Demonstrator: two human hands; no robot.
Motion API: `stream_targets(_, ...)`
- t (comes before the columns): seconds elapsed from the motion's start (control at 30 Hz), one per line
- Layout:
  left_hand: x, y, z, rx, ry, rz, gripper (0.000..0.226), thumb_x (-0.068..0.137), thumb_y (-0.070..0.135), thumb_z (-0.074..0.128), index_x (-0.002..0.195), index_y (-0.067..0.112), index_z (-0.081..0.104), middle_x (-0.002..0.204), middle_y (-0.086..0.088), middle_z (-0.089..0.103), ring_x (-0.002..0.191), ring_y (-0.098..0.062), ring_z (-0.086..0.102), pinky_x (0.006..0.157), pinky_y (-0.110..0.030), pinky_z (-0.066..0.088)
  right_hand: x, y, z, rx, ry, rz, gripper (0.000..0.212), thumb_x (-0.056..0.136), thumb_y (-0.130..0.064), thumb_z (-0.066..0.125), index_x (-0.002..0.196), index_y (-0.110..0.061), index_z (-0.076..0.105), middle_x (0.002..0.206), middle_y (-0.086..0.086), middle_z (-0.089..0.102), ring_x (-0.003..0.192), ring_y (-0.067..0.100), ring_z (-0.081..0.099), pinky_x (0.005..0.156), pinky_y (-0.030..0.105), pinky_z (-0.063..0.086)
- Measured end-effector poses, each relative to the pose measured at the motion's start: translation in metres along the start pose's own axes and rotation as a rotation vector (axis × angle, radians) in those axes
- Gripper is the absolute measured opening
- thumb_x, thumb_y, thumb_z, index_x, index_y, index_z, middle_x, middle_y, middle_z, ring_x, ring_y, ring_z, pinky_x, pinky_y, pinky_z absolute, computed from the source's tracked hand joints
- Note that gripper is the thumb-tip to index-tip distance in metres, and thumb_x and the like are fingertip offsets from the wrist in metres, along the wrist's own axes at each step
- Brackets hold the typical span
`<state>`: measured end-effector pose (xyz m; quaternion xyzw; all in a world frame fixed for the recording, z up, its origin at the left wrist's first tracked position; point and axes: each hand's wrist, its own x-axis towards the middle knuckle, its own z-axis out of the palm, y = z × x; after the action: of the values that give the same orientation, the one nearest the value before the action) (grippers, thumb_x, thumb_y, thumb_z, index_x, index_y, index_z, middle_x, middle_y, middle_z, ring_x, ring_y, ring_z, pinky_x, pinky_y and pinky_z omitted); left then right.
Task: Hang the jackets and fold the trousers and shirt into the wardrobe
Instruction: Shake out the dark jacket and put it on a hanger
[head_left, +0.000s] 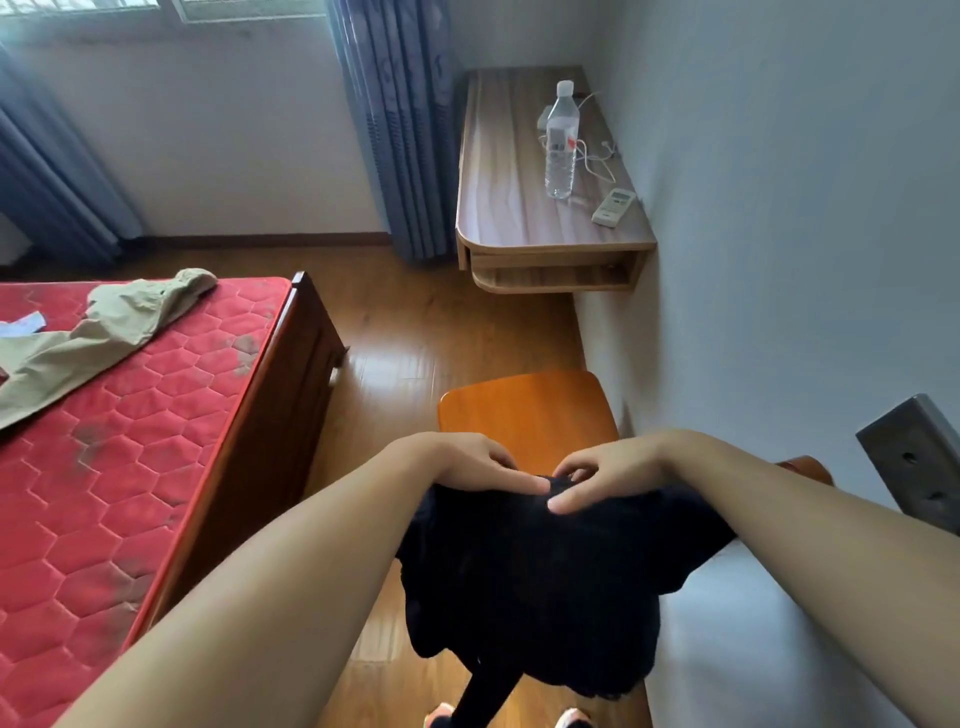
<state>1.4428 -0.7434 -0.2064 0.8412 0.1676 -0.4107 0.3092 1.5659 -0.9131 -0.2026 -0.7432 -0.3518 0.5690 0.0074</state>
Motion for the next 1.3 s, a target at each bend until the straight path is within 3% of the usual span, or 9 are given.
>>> stream_targets(0.2,-0.011,0.001,0.014,0.113,-0.188,-0.022,0.110,0.052,0.061,0.085,0.144,0.046,0.026,0.144,0.008,0.043,0.131,-0.026,0.046,0.105,-0.046,0.043,-0.012,-0.004,0.023,-0.072,0.002,0.010,0.102,0.047,-0.063,0.086,0.134,-0.045,0.037,0.125,-0.011,0.054,0.109,0.016,0.060,0.095,0.039,0.052)
stream_targets(0.3,-0.009,-0.001,0.029,0.207,0.004,0.098,0.091,0.060,0.040,0.089,0.138,0.037,0.041,0.129,0.007,0.056,0.116,-0.022,0.056,0.091,-0.036,0.048,-0.011,-0.008,0.035,-0.177,0.148,-0.046,0.078,0.049,-0.057,0.084,0.118,-0.043,0.049,0.112,-0.014,0.062,0.098,0.012,0.063,0.087,0.035,0.056)
stream_targets(0.63,-0.037,0.000,0.027,0.428,0.351,0.291,0.026,0.077,0.043,0.077,0.092,0.024,0.067,0.083,0.007,0.062,0.078,-0.016,0.060,0.062,-0.027,0.045,-0.038,-0.017,0.052,-0.117,0.477,-0.215,0.010,0.076,-0.028,0.077,0.076,-0.031,0.067,0.079,-0.008,0.068,0.073,0.007,0.065,0.061,0.018,0.053)
stream_targets(0.77,-0.062,0.009,0.006,0.352,0.444,0.335,0.030,0.081,0.033,0.075,0.062,0.030,0.052,0.070,0.010,0.056,0.072,-0.016,0.058,0.062,-0.027,0.044,-0.068,-0.033,0.041,-0.056,0.639,-0.235,0.022,0.083,-0.018,0.073,0.067,-0.032,0.070,0.073,-0.007,0.069,0.067,0.005,0.063,0.057,0.015,0.048)
stream_targets(0.87,-0.093,0.015,-0.022,0.221,0.600,0.375,0.030,0.078,0.031,0.076,0.059,0.034,0.053,0.067,0.014,0.057,0.071,-0.014,0.059,0.064,-0.029,0.046,-0.097,-0.053,0.019,-0.009,0.781,-0.279,0.024,0.077,-0.012,0.074,0.062,-0.029,0.069,0.056,-0.013,0.061,0.054,-0.001,0.057,0.051,0.013,0.043)
stream_targets(0.97,-0.130,0.016,-0.057,-0.024,0.799,0.453,0.014,0.078,0.027,0.078,0.071,0.023,0.066,0.070,0.011,0.063,0.075,-0.013,0.062,0.068,-0.026,0.048,-0.134,-0.079,-0.011,0.107,1.013,-0.430,0.009,0.074,-0.013,0.079,0.077,-0.020,0.073,0.067,-0.008,0.067,0.064,0.004,0.063,0.062,0.022,0.051)
stream_targets(1.1,-0.178,0.019,-0.090,-0.599,0.971,0.605,0.008,0.083,0.015,0.075,0.075,0.018,0.074,0.081,-0.003,0.074,0.073,-0.015,0.069,0.070,-0.030,0.057,-0.162,-0.113,-0.016,0.383,1.322,-0.669,0.040,0.062,-0.046,0.082,0.098,-0.044,0.064,0.092,-0.023,0.068,0.084,-0.007,0.064,0.070,0.011,0.052)
stream_targets(1.2,-0.205,0.025,-0.104,-0.989,1.067,0.721,0.022,0.084,0.007,0.067,0.064,0.014,0.068,0.062,0.001,0.070,0.055,-0.011,0.065,0.052,-0.024,0.054,-0.152,-0.120,0.005,0.373,1.069,-0.596,0.084,0.058,-0.062,0.077,0.132,-0.043,0.041,0.117,-0.032,0.053,0.107,-0.009,0.055,0.093,0.018,0.045)
stream_targets(1.3,-0.220,0.033,-0.109,-1.155,1.104,0.769,0.021,0.084,0.006,0.062,0.065,0.014,0.066,0.057,0.000,0.067,0.050,-0.012,0.064,0.046,-0.022,0.050,-0.126,-0.128,0.022,0.475,0.755,-0.506,0.067,0.079,-0.051,0.071,0.138,-0.031,0.047,0.115,-0.023,0.063,0.105,0.002,0.063,0.097,0.028,0.049)
